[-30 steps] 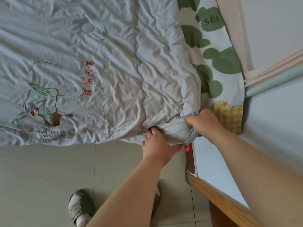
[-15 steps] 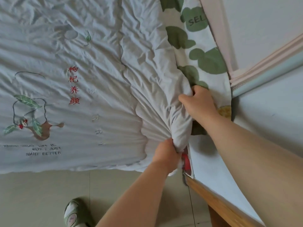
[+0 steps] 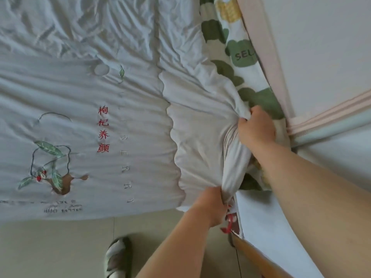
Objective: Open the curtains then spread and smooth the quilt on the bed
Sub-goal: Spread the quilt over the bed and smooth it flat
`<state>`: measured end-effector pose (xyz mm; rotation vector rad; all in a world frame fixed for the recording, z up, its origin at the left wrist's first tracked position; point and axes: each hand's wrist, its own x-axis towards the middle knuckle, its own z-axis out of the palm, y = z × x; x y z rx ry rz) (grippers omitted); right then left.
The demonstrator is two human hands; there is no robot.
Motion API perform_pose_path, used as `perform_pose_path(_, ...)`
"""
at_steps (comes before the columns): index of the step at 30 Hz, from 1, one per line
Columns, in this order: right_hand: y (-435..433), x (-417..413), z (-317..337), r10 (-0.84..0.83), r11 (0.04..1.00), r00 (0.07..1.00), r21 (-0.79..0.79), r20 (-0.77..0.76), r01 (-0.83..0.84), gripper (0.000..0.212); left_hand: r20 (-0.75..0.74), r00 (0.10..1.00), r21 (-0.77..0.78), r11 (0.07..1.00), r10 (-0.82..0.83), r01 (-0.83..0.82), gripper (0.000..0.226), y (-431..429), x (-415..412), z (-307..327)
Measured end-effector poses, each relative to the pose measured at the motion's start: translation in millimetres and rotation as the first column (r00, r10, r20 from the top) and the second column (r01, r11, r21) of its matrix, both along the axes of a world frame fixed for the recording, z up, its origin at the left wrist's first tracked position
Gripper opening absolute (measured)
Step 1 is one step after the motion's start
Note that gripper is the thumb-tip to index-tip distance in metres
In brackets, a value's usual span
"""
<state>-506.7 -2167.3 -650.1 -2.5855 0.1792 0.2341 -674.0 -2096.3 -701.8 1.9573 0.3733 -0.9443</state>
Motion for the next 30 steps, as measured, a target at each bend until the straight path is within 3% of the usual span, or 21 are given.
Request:
perform_pose_path(2, 12.9, 3.3, -0.7, 0.096, 0.993, 0.993, -0.063, -0.067, -0.1, 0.037, 0.008, 0.998, 0.013, 0.998, -0.067, 0.067, 0.032, 11.7, 4.1, -5.8)
perform_pose_path(4, 23.9, 11.6, 4.3, 0.118, 0.993, 0.989, -0.012, -0.092, -0.12, 0.039, 0.061, 0.996, 0.022, 0.998, -0.059, 0.058, 0.037, 32.6, 15.4, -8.2)
perform_pose_path(6, 33.8, 27.5, 4.9, 0.115, 0.991, 0.984, 0.087, -0.133, -0.104, 0.04, 0.107, 0.993, 0.008, 0.999, 0.05, -0.051, 0.025, 57.3, 34.7, -4.2)
perform_pose_path(10, 61.5, 55.3, 3.8, 0.04, 0.961, 0.961, 0.275, -0.273, 0.038, 0.058, 0.194, 0.923, -0.041, 0.943, 0.331, -0.329, 0.025, 107.4, 87.6, 20.4)
perform_pose_path(14, 94.5, 89.8, -2.0, -0.002, 0.965, 0.953, 0.25, -0.304, 0.082, 0.058, 0.464, 0.843, 0.231, 0.881, 0.274, -0.414, 0.012, 161.2, 141.2, 32.2)
perform_pose_path(18, 122.0, 124.7, -9.7, -0.027, 0.962, 0.955, 0.252, -0.295, 0.105, 0.047, 0.557, 0.822, 0.435, 0.804, 0.113, -0.406, 0.043, 209.4, 176.7, 20.3)
perform_pose_path(20, 118.1, 140.1, -9.6, -0.073, 0.983, 0.983, 0.153, -0.167, 0.099, 0.039, 0.514, 0.857, 0.555, 0.752, 0.026, -0.355, 0.064, 223.3, 188.0, 14.4)
perform_pose_path(23, 98.0, 155.1, -12.7, -0.211, 0.977, 0.976, -0.013, -0.047, 0.211, 0.042, 0.303, 0.947, 0.667, 0.733, -0.103, -0.134, 0.085, 230.3, 203.7, 3.2)
perform_pose_path(27, 98.3, 158.6, -33.0, -0.242, 0.97, 0.94, -0.075, -0.24, 0.231, 0.053, 0.085, 0.976, 0.652, 0.752, -0.202, 0.099, 0.089, 238.8, 212.1, -7.7)
perform_pose_path(30, 113.8, 172.1, -24.6, -0.232, 0.972, 0.934, -0.097, -0.272, 0.214, 0.058, 0.137, 0.967, 0.653, 0.754, -0.215, 0.075, 0.093, 249.3, 216.2, -10.7)
